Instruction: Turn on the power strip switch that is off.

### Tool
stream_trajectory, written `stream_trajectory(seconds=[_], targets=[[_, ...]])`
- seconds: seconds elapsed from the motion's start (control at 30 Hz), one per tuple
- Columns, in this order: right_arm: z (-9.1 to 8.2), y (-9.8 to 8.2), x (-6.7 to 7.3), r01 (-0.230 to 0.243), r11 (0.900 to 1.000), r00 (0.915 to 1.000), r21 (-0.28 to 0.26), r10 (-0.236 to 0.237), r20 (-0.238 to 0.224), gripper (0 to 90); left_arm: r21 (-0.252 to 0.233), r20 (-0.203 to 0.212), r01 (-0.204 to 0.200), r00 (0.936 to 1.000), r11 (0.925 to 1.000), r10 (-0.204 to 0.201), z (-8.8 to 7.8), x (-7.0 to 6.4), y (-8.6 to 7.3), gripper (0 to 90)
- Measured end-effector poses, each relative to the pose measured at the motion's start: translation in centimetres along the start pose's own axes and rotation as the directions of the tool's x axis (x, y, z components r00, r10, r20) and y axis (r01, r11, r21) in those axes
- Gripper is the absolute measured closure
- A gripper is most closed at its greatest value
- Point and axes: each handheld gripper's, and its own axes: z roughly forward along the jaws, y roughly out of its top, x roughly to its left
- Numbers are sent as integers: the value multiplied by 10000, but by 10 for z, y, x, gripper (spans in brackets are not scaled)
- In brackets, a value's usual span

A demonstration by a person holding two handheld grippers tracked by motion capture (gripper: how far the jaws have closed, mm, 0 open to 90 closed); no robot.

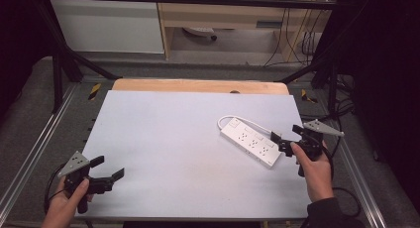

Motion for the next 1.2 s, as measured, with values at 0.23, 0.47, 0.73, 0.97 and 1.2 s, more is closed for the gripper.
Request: stream_trajectory(seconds=[0.23, 0.47, 0.73, 0.97, 1.2], targets=[[7, 4, -3, -61, 10000, 10000, -35, 61, 10, 54, -4, 5, -11, 10000, 10000, 11, 0, 0, 0, 60], [12, 5, -6, -259, 9997, 9997, -50, 259, 10, 78, 3, 6, -39, 10000, 10000, 39, 0, 0, 0, 60], [19, 8, -9, -318, 9995, 9995, -71, 318, 35, 130, -9, -7, -54, 10000, 10000, 54, 0, 0, 0, 60], [24, 9, -12, -476, 9987, 9988, -185, 478, 107, 218, -8, -6, -61, 10000, 10000, 61, 0, 0, 0, 60], [28, 9, -17, -639, 9975, 9979, -307, 641, 82, 313, -7, -17, -84, 10000, 10000, 84, 0, 0, 0, 60]])
